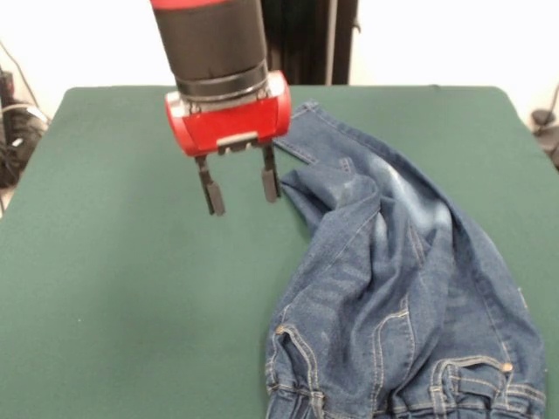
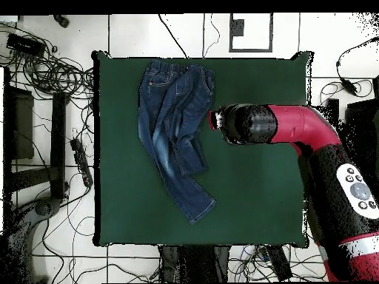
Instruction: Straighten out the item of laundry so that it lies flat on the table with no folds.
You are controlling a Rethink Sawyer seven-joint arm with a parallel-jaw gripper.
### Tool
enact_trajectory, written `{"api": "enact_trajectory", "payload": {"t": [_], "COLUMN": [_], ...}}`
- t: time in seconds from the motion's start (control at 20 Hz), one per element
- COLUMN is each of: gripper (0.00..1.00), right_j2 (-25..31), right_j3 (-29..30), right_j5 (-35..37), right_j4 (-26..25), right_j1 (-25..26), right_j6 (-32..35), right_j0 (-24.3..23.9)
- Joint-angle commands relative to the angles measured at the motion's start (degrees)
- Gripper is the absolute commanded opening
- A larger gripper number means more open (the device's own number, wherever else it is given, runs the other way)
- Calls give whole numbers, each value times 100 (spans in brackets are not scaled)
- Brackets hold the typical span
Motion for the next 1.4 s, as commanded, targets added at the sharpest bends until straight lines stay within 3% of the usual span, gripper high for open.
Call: {"api": "enact_trajectory", "payload": {"t": [0.05, 0.8, 1.4], "gripper": [100, 100, 100], "right_j2": [570, 625, 317], "right_j3": [749, 997, 884], "right_j5": [-241, -82, 160], "right_j4": [-60, -174, -454], "right_j1": [565, 643, 807], "right_j6": [-927, -933, -948], "right_j0": [25, -53, 119]}}
